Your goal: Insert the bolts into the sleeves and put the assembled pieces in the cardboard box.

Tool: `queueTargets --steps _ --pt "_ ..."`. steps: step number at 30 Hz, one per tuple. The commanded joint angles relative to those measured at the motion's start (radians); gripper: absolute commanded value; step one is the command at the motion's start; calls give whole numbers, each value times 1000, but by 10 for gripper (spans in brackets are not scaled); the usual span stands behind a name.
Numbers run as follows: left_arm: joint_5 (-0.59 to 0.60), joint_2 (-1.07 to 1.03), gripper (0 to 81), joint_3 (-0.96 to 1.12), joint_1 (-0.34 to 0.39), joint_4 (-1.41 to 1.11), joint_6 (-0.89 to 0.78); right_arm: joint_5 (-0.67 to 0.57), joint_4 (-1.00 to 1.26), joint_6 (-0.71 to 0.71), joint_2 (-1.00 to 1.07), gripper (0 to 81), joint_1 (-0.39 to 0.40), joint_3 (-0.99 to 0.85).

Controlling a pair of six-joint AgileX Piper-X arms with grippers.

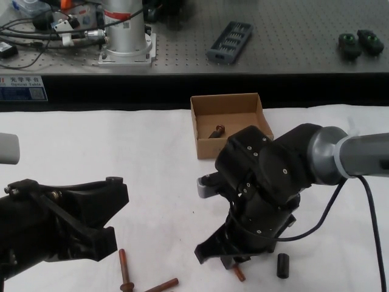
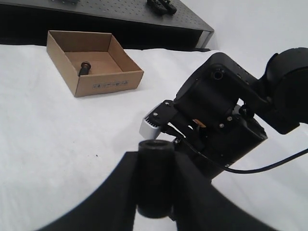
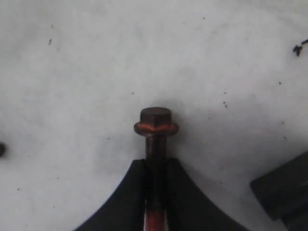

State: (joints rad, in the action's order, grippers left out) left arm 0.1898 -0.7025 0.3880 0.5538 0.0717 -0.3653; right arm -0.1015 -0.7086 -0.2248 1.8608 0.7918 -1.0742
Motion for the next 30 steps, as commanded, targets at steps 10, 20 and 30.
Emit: queueTargets --steps 10,20,30 --pt "5 8 73 5 -3 -6 -2 -28 -85 50 32 340 2 19" --pt "5 8 73 5 -3 -6 -2 55 -79 38 32 236 2 19" --pt "5 8 73 5 -3 -6 -2 184 -115 47 32 230 2 19"
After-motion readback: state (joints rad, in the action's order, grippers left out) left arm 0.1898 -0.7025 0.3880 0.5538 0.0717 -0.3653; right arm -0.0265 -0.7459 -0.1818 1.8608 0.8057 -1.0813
